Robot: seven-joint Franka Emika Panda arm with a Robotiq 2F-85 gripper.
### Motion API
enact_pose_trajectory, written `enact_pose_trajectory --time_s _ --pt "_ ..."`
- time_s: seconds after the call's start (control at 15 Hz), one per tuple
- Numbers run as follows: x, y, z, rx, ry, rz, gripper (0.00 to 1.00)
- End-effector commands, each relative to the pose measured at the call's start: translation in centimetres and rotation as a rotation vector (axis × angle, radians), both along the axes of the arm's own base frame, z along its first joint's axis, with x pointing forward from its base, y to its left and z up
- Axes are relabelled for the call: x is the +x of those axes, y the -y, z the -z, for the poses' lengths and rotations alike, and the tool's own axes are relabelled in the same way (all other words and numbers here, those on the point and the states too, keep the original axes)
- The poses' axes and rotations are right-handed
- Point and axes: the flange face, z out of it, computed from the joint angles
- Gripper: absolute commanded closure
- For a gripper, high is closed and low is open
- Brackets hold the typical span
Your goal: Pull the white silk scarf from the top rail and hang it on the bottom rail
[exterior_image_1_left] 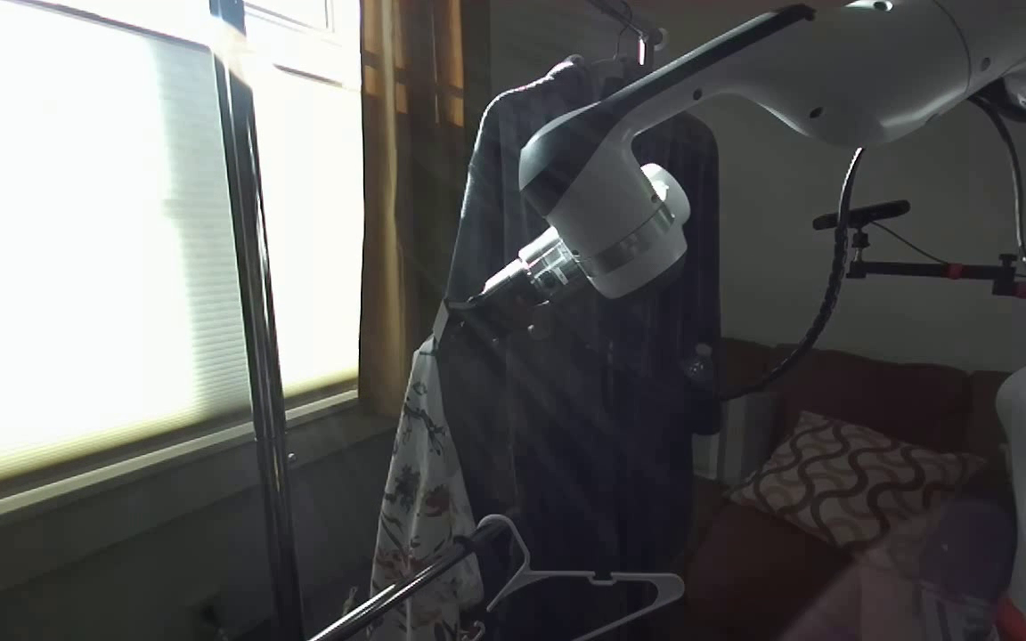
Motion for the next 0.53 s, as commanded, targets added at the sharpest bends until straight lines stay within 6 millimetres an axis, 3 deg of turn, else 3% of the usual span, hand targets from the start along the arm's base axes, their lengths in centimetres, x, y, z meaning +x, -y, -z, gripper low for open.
enact_pose_trajectory --time_s 0.0,0.13,0.33,0.47 --pt "-0.7 0.2 0.3 -0.001 -0.015 -0.009 0.96" --pt "-1.5 0.4 0.3 -0.003 -0.021 -0.016 0.99" --pt "-3.9 -3.1 1.0 0.024 -0.078 -0.203 0.99" --pt "-6.0 -5.4 2.4 0.040 -0.149 -0.298 0.99"
